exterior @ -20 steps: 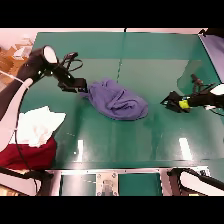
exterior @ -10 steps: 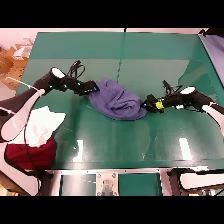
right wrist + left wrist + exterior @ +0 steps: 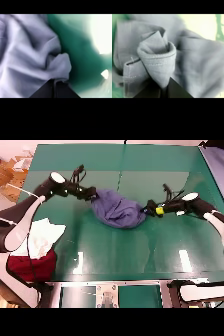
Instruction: Fold the shirts.
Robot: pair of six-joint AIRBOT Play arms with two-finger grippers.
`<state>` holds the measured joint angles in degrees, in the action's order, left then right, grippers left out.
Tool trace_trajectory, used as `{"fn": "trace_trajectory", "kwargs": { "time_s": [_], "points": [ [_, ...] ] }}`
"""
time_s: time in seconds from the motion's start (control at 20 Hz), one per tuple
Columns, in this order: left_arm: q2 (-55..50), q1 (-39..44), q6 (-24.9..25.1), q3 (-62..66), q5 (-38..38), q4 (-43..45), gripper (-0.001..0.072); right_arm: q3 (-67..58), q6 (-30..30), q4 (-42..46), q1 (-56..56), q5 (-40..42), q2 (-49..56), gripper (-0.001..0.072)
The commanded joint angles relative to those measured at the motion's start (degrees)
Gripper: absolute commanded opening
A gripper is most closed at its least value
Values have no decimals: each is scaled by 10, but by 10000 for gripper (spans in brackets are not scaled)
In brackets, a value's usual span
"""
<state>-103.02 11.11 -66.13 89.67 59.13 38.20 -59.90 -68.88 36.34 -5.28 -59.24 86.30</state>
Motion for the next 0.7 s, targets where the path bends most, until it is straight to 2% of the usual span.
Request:
{"fn": "trace_trajectory", "kwargs": {
  "time_s": [0.0,0.2,0.4,0.65],
  "points": [
    [32,0,-37,103,87,40,30,-70,5,-3,-30,-40,-78,11],
    [130,0,-97,214,127,123,30,-158,-16,-4,-83,-58,-220,12],
    [250,0,-146,245,135,172,31,-217,-18,-3,-126,-41,-347,12],
    [388,0,-149,245,133,174,31,-272,-18,-2,-164,-15,-446,13]
  ]
}}
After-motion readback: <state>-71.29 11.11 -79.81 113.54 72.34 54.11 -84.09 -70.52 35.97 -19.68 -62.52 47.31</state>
